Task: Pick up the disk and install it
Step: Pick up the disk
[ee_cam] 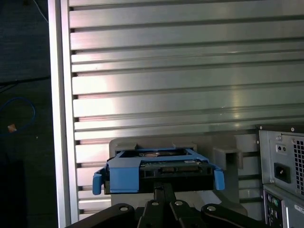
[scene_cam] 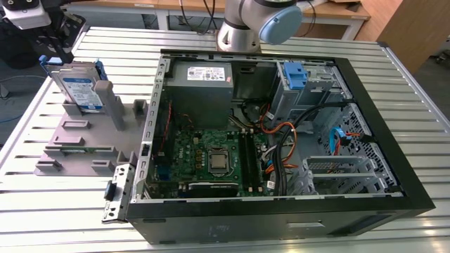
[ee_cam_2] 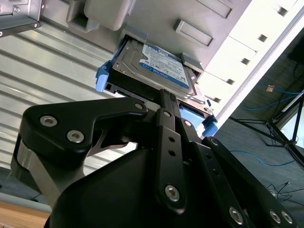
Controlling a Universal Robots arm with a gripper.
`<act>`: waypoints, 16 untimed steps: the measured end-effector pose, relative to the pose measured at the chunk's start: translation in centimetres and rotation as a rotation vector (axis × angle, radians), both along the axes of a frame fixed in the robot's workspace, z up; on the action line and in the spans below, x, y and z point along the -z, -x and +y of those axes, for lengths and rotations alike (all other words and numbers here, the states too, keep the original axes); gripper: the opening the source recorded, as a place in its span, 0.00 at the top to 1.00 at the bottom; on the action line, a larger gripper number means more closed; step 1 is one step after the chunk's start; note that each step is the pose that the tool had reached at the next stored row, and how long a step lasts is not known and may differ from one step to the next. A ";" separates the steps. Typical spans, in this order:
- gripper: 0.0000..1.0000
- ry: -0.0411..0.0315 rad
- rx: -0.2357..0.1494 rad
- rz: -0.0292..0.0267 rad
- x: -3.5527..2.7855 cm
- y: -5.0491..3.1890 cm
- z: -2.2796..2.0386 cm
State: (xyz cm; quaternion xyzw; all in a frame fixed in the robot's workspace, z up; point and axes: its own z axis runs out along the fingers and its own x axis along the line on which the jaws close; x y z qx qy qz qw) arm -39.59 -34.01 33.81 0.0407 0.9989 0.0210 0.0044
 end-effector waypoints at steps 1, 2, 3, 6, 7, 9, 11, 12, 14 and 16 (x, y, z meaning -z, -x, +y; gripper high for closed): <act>0.89 0.0000 0.000 0.0000 0.00 0.00 0.00; 0.89 0.0000 0.000 0.0000 0.00 0.00 0.00; 0.89 0.0000 0.000 0.0000 0.00 0.01 0.00; 0.89 0.0000 0.000 0.0000 0.01 0.01 0.00; 0.89 -0.0001 -0.002 0.0000 0.01 0.01 0.00; 0.89 -0.0001 -0.019 0.0001 0.00 0.02 0.00; 0.89 -0.0002 -0.048 0.0000 0.01 0.02 0.00; 0.89 -0.0002 -0.063 -0.0001 0.01 0.01 0.00; 0.89 -0.0002 -0.096 0.0000 0.01 0.01 0.00; 0.89 -0.0002 -0.131 -0.0001 0.01 0.01 0.00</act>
